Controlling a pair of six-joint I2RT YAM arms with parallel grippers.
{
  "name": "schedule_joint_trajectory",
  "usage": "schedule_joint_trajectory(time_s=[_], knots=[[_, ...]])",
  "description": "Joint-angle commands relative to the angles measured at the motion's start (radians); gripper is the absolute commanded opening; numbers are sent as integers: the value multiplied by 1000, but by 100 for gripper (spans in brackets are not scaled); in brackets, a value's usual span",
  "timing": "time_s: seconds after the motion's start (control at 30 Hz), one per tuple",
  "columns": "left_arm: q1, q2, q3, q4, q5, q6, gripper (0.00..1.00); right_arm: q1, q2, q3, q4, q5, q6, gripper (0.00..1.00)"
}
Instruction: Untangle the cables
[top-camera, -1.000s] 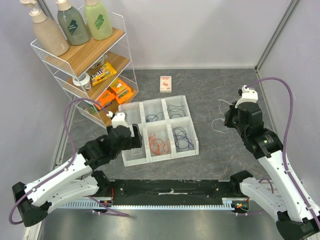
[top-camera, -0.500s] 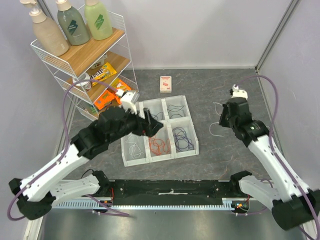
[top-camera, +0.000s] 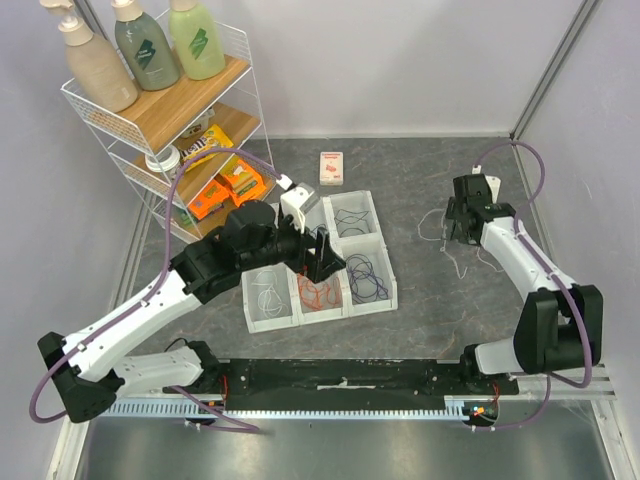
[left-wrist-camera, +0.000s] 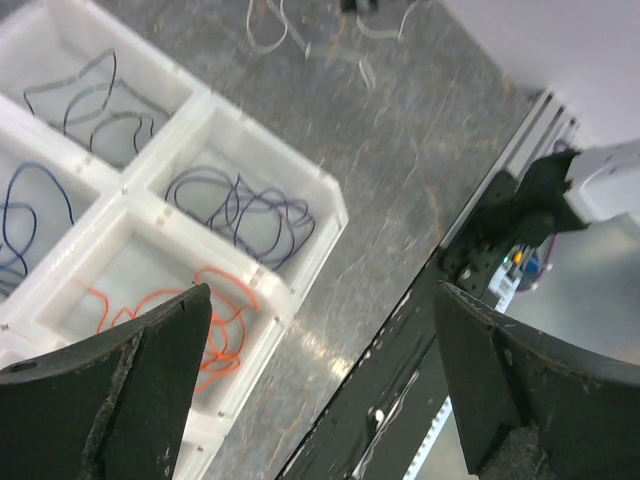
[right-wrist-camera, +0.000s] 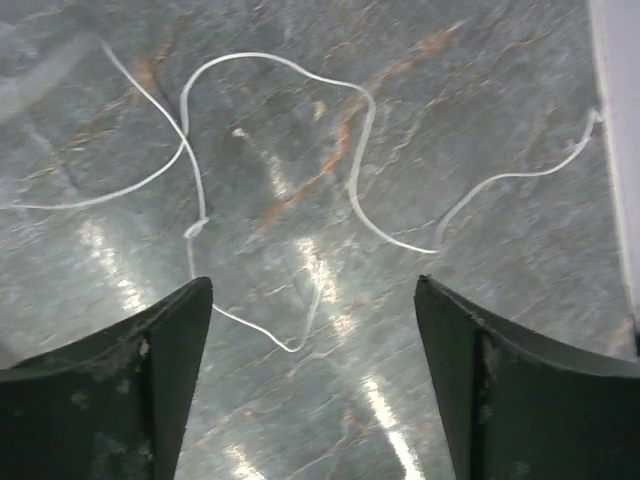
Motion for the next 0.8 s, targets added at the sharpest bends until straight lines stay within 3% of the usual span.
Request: schedule_joint_trajectory(time_s=[0.0, 0.17, 0.3, 0.5, 0.67, 0.77], knots=[[9, -75, -92, 92, 60, 67, 96, -43, 72, 63, -3, 81, -55, 97], [8, -118, -121, 99, 40, 67, 95, -91, 160, 68, 104, -21, -140, 98], [8, -134, -124, 106, 49, 66, 95, -189, 256, 89, 176, -180, -166, 98], [8, -134, -124, 103, 60, 63, 94, -209, 293, 41, 317, -406, -175, 94], [8, -129, -127, 105, 52, 64, 94, -209, 304, -48, 464, -644, -109, 91], [8, -118, -127, 102, 49, 67, 94, -206, 321, -104, 553, -686, -36, 89]])
